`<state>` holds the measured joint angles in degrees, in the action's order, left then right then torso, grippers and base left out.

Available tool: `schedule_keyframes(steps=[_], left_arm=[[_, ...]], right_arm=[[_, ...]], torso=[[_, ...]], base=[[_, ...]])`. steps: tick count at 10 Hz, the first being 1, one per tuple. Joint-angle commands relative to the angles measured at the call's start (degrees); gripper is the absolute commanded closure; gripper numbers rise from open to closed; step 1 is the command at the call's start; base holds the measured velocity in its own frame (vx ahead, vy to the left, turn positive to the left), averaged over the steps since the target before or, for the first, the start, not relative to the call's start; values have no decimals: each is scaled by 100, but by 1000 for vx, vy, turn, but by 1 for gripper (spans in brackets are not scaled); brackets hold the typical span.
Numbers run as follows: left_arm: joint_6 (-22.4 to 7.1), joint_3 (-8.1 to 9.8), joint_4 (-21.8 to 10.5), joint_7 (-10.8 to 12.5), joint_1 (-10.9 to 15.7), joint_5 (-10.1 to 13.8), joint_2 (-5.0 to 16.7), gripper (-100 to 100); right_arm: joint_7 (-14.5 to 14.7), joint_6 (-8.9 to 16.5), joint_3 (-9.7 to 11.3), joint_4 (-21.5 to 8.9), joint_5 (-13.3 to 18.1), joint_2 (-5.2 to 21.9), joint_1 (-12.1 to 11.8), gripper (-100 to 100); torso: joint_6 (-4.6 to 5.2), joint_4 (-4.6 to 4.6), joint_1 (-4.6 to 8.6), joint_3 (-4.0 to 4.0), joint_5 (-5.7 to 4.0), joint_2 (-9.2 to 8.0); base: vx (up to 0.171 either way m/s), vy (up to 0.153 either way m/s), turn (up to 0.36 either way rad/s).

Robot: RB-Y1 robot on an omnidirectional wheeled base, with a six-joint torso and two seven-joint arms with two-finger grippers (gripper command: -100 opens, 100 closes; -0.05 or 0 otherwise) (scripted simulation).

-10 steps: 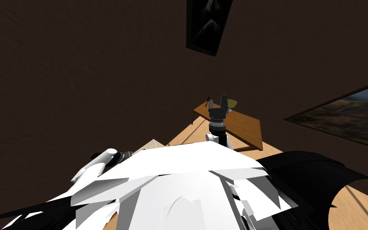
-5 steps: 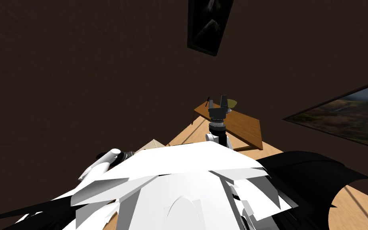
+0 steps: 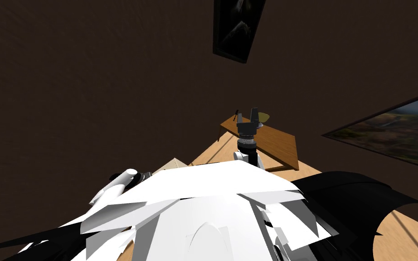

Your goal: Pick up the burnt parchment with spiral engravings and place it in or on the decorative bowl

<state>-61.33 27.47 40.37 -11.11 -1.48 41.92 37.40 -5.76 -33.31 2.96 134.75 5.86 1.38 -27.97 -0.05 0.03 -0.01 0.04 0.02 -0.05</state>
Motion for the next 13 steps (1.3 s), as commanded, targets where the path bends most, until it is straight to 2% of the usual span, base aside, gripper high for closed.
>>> schedule_keyframes(steps=[1,2,3,4,5,6,8,10,11,12,13], left_arm=[[0,0,0,0,0,0,0,100],[2,0,2,-1,1,0,1,0],[-164,45,109,-25,-29,56,143,100],[-96,15,140,30,-41,13,55,100],[-123,20,165,39,-43,14,69,0],[-253,64,152,63,-6,-2,245,100],[-317,85,146,75,7,-8,325,100],[-554,162,124,116,45,-31,608,100],[-554,162,124,116,45,-31,608,100],[-734,221,107,146,64,-47,821,100],[-827,252,103,160,70,-53,932,100]], right_arm=[[0,0,0,0,0,0,0,0],[0,0,0,0,0,0,0,0],[0,0,0,0,0,0,0,0],[0,0,0,0,0,0,0,0],[0,0,0,0,0,0,0,0],[0,0,0,0,0,0,0,0],[0,0,1,0,0,-1,-1,0],[0,0,1,0,0,-1,-1,0],[0,0,1,0,0,-1,-1,0],[0,0,1,1,0,-1,-1,0],[0,0,1,0,0,-1,-1,0]], torso=[[0,0,0,0,0,0],[-1,-1,-1,0,1,0],[-1,-1,-1,-1,1,0],[-2,-1,3,-1,-5,1],[-2,-3,1,-2,2,2],[-2,-3,-1,-3,2,2],[-6,-9,49,-12,-11,17],[-3,-12,43,-22,-10,34],[-7,-16,47,-28,-13,42],[-6,-17,32,-26,-6,37],[-11,-17,34,-26,-10,37]], base=[[0,0,0],[0,0,0],[1,-12,17],[0,0,0],[0,0,0],[19,-100,38],[48,-117,54],[84,-110,51],[60,-69,45],[60,-88,81],[72,-101,82]])
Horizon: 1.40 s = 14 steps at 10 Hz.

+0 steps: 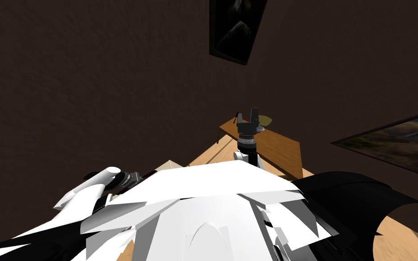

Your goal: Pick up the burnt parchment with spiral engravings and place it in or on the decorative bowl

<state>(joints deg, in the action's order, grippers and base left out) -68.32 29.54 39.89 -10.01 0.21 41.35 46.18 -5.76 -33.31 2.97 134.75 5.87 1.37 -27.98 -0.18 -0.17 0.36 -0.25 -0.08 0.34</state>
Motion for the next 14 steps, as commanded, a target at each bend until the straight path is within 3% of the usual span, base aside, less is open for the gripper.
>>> schedule_keyframes(steps=[1,2,8,11,13,14], left_arm=[[-223,76,151,63,-96,0,164,100],[-223,76,151,63,-96,0,164,100],[-767,270,225,100,-191,29,770,100],[-1044,410,377,68,-360,87,1099,100],[-1073,421,409,57,-397,101,1134,100],[-1147,437,535,11,-539,158,1220,100]], right_arm=[[0,0,0,0,0,0,0,0],[0,0,0,0,0,0,0,0],[0,0,0,0,0,0,1,0],[0,0,0,0,0,0,1,0],[0,0,0,0,0,1,2,0],[0,0,-1,0,0,1,2,0]], torso=[[0,0,0,0,0,0],[1,-1,-3,-1,2,2],[-11,0,-12,10,7,-24],[-14,2,-11,18,8,-37],[-16,4,-28,25,14,-50],[-15,3,-38,22,16,-43]], base=[[69,-84,67],[49,-58,23],[16,-65,54],[-45,-67,50],[-56,-14,14],[-91,50,-8]])
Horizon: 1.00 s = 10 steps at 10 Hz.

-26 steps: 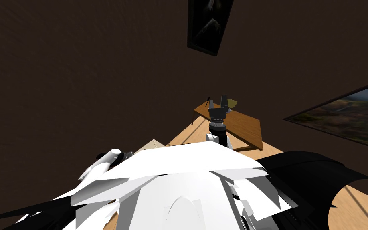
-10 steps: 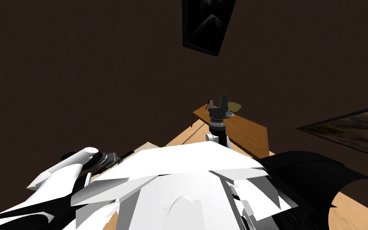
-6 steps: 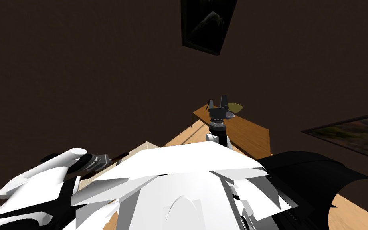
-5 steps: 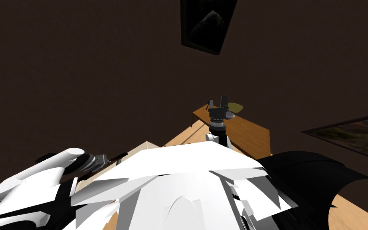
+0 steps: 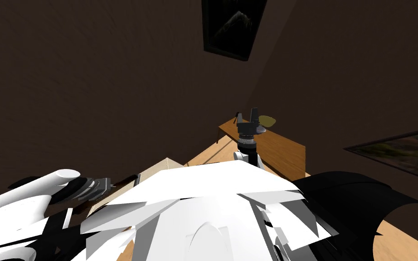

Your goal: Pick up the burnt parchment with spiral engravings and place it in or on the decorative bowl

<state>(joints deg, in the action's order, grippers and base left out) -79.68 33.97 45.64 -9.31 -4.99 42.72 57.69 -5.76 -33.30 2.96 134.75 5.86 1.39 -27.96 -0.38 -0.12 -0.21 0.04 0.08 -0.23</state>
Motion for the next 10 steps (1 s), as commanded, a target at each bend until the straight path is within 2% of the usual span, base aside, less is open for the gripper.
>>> schedule_keyframes(steps=[1,6,7,8,9,10], left_arm=[[-48,-11,69,-103,-140,77,106,100],[-129,-75,524,-290,-617,324,142,100],[-137,-88,594,-320,-688,364,141,100],[-128,-83,536,-292,-641,331,135,100],[-131,-86,541,-299,-654,332,138,-100],[-131,-85,539,-297,-655,331,138,-100]], right_arm=[[0,0,0,0,0,0,0,0],[0,1,-1,-1,0,1,1,0],[0,1,-1,-1,0,1,1,0],[0,0,-1,-1,0,1,1,0],[0,0,0,-1,0,0,0,0],[0,0,0,0,0,0,-1,0]], torso=[[0,0,0,0,0,0],[-2,13,-47,31,12,-50],[2,13,-46,27,13,-42],[5,13,-42,24,12,-35],[11,10,-18,10,10,-8],[13,5,1,-3,4,14]], base=[[-180,129,-20],[-186,139,-32],[-148,129,-37],[-66,59,-4],[-14,12,5],[-7,5,0]])
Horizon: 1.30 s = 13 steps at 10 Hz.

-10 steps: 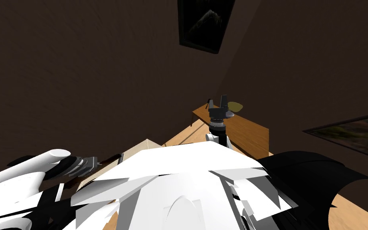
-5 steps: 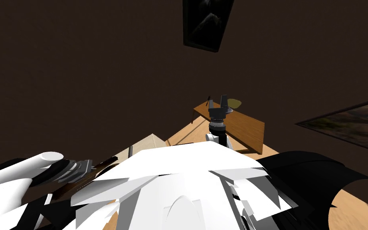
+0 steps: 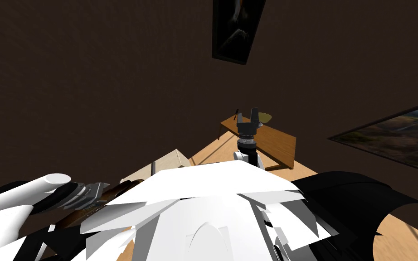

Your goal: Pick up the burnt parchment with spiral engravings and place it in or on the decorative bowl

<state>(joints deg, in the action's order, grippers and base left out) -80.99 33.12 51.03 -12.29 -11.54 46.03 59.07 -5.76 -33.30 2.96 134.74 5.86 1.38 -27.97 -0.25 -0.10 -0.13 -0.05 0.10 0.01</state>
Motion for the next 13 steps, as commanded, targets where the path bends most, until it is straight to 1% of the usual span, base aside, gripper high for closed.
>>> schedule_keyframes(steps=[1,3,4,5,6,9,10,11,13], left_arm=[[0,0,0,0,0,0,0,-100],[0,0,0,0,0,0,0,-100],[0,0,0,0,0,0,0,0],[-201,94,100,-4,-51,92,163,-100],[-267,125,133,-5,-68,122,218,-100],[-668,313,334,-13,-169,306,544,-100],[-562,284,278,-28,-162,272,477,-100],[-584,287,274,-34,-158,277,490,0],[-582,286,275,-33,-158,276,488,0]], right_arm=[[0,0,0,0,0,0,0,0],[0,0,0,0,0,0,0,0],[0,0,0,0,0,0,0,0],[0,0,0,0,0,0,0,0],[0,0,0,0,0,0,0,0],[0,0,0,0,0,0,0,0],[0,0,0,0,0,0,0,0],[0,0,0,0,0,0,0,0],[0,0,0,0,0,0,0,0]], torso=[[0,0,0,0,0,0],[0,-2,4,-4,-1,6],[0,-2,5,-5,-1,7],[0,-2,5,-5,-1,8],[0,-2,10,-5,-4,9],[0,-2,17,-6,-6,10],[1,-2,18,-6,-5,10],[1,-2,12,-6,-3,9],[1,-2,6,-5,-1,8]], base=[[0,0,0],[0,0,0],[0,0,0],[5,-13,25],[6,-23,28],[6,-26,23],[1,-14,6],[0,0,0],[0,0,0]])
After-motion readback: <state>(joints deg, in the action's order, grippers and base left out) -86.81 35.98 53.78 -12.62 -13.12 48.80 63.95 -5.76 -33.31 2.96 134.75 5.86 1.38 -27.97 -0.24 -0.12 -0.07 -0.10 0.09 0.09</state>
